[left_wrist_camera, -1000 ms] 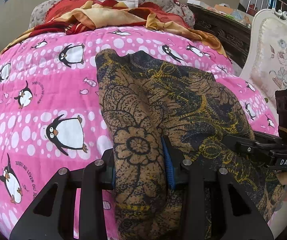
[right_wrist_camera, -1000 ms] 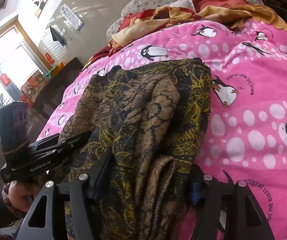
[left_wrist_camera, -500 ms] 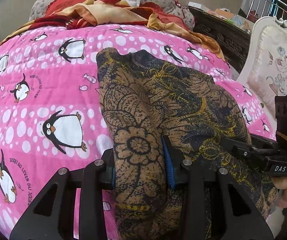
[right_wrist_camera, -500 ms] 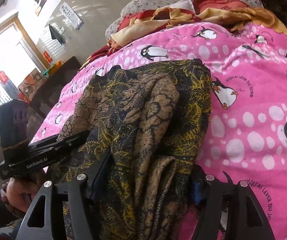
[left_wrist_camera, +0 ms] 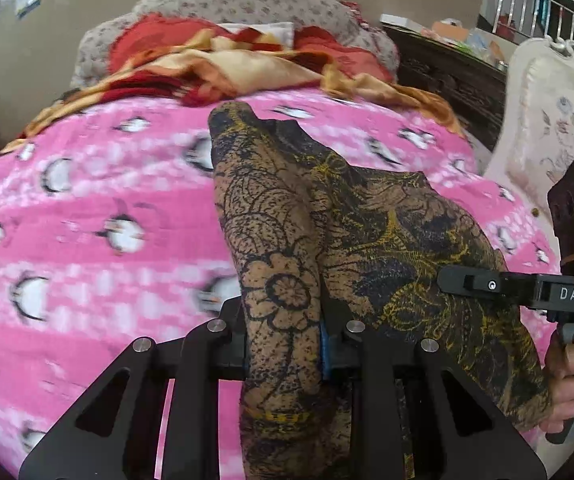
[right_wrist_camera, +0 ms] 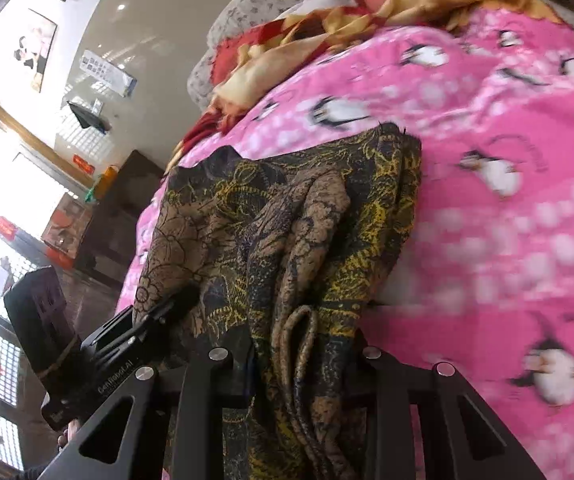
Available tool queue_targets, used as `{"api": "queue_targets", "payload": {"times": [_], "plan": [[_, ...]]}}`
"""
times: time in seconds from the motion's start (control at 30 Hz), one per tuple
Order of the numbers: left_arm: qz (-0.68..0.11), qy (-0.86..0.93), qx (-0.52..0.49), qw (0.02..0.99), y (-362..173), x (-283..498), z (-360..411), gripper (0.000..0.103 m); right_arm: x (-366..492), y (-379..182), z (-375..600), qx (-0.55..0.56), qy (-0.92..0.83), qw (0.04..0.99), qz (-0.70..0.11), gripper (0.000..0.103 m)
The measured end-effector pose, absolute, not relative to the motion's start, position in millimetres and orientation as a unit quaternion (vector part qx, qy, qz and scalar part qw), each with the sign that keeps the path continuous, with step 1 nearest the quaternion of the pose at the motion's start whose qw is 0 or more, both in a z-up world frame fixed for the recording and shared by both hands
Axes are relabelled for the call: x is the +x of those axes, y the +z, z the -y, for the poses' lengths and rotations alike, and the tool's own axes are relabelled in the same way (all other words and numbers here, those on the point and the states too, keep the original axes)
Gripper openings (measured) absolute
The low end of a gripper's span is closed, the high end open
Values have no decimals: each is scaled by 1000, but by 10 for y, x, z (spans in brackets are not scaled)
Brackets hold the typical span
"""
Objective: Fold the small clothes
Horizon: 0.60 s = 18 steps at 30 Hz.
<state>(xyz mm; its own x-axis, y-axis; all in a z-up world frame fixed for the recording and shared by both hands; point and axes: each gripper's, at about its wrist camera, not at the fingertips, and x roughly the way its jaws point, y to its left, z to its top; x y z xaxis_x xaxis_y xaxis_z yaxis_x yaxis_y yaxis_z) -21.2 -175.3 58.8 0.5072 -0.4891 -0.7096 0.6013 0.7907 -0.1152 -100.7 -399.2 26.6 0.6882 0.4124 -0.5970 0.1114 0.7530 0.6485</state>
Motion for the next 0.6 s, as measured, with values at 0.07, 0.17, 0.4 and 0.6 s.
{"api": "queue_targets", "payload": {"times": [0.07, 0.17, 0.4, 0.6], "plan": [[-384, -302, 75, 869, 608, -98, 1551, 22, -846, 265, 3804, 339, 105, 853, -383, 27], [-384, -280, 74, 877, 629, 32, 1288, 22, -638, 281, 3548, 331, 128, 853, -382, 27], [-401, -252, 68, 878, 487, 196, 923, 24, -303, 239, 3149, 313, 163, 849, -394, 26], [-437, -260, 27, 860, 267, 333, 796, 40, -352, 38, 3287, 354, 149, 826, -412, 35]]}}
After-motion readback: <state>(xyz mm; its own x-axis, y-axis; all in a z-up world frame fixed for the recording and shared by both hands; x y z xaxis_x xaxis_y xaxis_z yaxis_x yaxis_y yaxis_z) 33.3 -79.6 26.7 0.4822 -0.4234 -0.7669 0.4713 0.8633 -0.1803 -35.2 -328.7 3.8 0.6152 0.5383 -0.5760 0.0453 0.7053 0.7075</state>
